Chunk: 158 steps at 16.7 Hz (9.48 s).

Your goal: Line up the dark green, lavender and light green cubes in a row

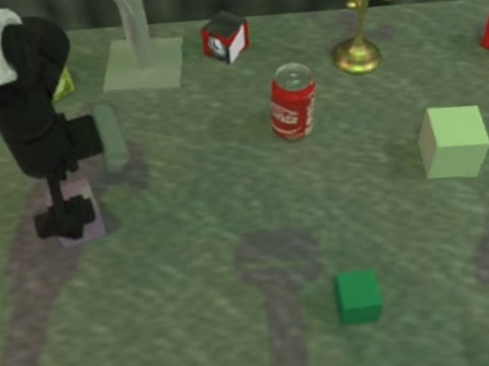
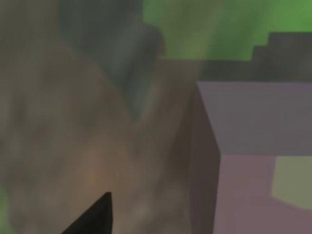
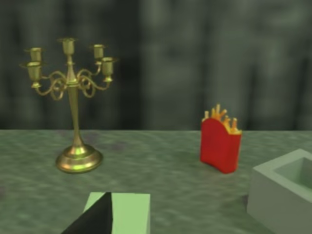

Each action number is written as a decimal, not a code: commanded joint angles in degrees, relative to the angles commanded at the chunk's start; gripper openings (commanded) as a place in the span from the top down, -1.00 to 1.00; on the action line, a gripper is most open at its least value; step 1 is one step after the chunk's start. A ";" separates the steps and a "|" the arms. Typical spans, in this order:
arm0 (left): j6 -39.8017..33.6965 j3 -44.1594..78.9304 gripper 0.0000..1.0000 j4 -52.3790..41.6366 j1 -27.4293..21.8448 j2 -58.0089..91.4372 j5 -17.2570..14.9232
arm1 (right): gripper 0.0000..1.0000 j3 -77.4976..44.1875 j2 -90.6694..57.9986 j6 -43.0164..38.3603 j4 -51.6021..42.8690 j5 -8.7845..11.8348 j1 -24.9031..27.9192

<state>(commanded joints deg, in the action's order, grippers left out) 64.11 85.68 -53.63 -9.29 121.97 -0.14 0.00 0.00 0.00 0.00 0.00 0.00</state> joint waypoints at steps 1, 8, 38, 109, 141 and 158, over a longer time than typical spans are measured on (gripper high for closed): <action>0.05 -1.35 -1.00 2.27 0.03 0.89 -0.01 | -1.00 0.00 0.00 0.00 0.00 0.00 0.00; 0.17 -4.36 -1.00 7.19 0.13 2.91 -0.03 | -1.00 0.00 0.00 0.00 0.00 0.00 0.00; -0.54 3.11 1.00 -6.74 0.97 -3.36 -0.51 | -1.00 0.00 0.00 0.00 0.00 0.00 0.00; -25.83 5.05 -1.00 -10.32 -41.30 -5.24 -0.28 | -1.00 0.00 0.00 0.00 0.00 0.00 0.00; -61.08 -80.13 -1.00 47.25 6.79 -113.23 0.22 | -1.00 -107.80 -123.61 -10.65 -69.91 -0.30 8.07; -64.11 -85.68 -1.00 53.63 10.43 -121.97 0.14 | -1.00 -107.56 -134.96 -11.52 -62.06 -0.27 8.62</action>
<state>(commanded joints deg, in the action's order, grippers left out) 0.00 0.00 0.00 1.15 0.00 0.00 -107.56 -134.96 -11.52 -62.06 -0.27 8.62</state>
